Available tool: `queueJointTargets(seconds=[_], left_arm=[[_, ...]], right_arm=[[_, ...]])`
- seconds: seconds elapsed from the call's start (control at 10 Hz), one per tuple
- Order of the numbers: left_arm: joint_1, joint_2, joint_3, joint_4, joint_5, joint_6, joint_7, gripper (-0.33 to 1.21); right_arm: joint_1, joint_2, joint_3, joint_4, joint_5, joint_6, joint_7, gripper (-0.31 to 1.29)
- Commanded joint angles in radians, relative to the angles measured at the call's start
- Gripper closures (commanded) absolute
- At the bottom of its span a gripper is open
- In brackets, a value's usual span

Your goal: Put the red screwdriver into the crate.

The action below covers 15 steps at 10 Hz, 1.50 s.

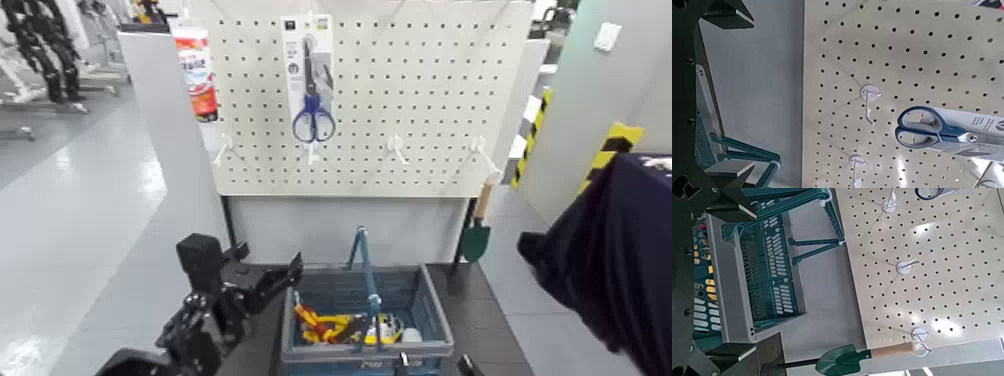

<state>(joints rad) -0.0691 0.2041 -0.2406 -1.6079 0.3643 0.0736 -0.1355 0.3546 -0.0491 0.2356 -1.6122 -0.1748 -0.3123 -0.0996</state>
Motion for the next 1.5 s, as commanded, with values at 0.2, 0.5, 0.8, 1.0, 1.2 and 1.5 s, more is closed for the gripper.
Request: queueJointTargets(seconds=[0.2,0.5,0.8,1.0,1.2,1.5], left_arm=[[0.123,-0.002,0.046,-0.069,-0.088,-0.028,0.011,0.06],[0.235,-0.014,0.070,-0.078,-0.125,-0.113,0.045,0.06],[0.333,-0.042,0.083,-0.072,-0.182,-0.202,0.070,0.06],[0.374,-0.058,0.103,-0.070,-0.200,-0.247,0.091,0.07],[0.399,-0.063,0.104,-0.075,-0.219,-0.285,0.126,0.07],[0.404,-0.065,0.107,-0.076,-0.222,-0.288,0.126,0.08]], right_arm=[[0.003,0.000,-0.006,-0.005,0.009,-0.014,0.001,0.14],[0.006,0.000,-0.012,-0.008,0.017,-0.021,0.001,0.14],[0.011,0.000,-0.019,-0.012,0.049,-0.030,0.000,0.14],[0.014,0.002,-0.030,-0.034,0.089,-0.002,-0.003,0.14],[0.017,0.002,-0.030,-0.035,0.092,-0.002,-0.008,0.14],[0.017,0.002,-0.032,-0.038,0.097,0.004,-0.006,0.14]])
